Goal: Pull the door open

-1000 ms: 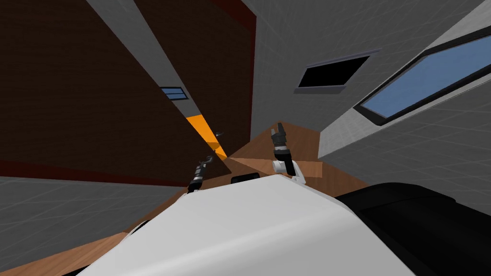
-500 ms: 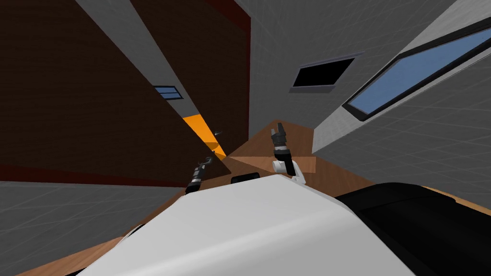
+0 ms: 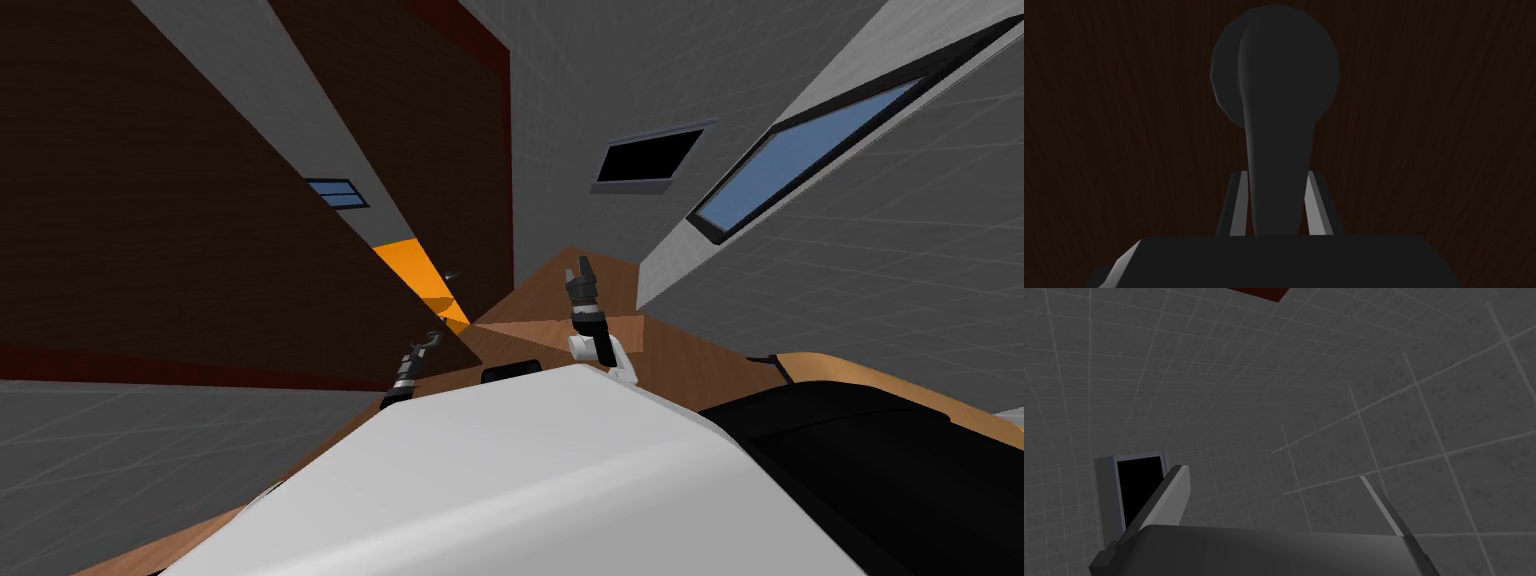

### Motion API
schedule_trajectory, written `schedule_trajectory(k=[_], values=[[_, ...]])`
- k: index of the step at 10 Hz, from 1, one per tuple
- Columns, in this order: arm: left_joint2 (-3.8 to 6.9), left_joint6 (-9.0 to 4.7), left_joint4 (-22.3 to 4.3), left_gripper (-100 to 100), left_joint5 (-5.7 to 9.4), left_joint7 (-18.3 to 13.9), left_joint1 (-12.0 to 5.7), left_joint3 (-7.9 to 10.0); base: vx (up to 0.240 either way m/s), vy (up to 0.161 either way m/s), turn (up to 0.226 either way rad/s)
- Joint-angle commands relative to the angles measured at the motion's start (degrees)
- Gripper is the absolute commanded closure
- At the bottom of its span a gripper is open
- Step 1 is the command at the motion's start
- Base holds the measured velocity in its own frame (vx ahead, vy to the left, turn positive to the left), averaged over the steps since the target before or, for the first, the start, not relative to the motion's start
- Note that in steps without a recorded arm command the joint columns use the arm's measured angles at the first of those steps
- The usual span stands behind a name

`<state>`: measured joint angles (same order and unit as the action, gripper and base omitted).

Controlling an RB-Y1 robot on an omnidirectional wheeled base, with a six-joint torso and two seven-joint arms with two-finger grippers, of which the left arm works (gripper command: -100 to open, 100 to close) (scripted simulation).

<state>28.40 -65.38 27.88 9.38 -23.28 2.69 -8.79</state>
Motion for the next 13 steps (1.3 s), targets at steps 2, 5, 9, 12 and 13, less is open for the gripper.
schedule_trajectory(k=[2,5,9,12,13], values=[[-0.25,-1.75,-1.0,100,-0.35,-0.3,0.06,-0.83,-0.150,0.047,-0.059],[0.72,-4.85,-1.4,100,-0.75,-1.6,1.80,-2.32,-0.189,0.057,-0.142],[1.25,-7.28,-3.9,100,-0.54,-2.1,1.78,-2.58,-0.178,0.061,-0.153],[1.48,-8.99,-4.5,100,-0.57,-2.4,2.45,-3.18,-0.170,0.061,-0.124],[1.56,-9.62,-4.8,100,-0.58,-2.6,2.70,-3.41,-0.182,0.067,-0.173]])
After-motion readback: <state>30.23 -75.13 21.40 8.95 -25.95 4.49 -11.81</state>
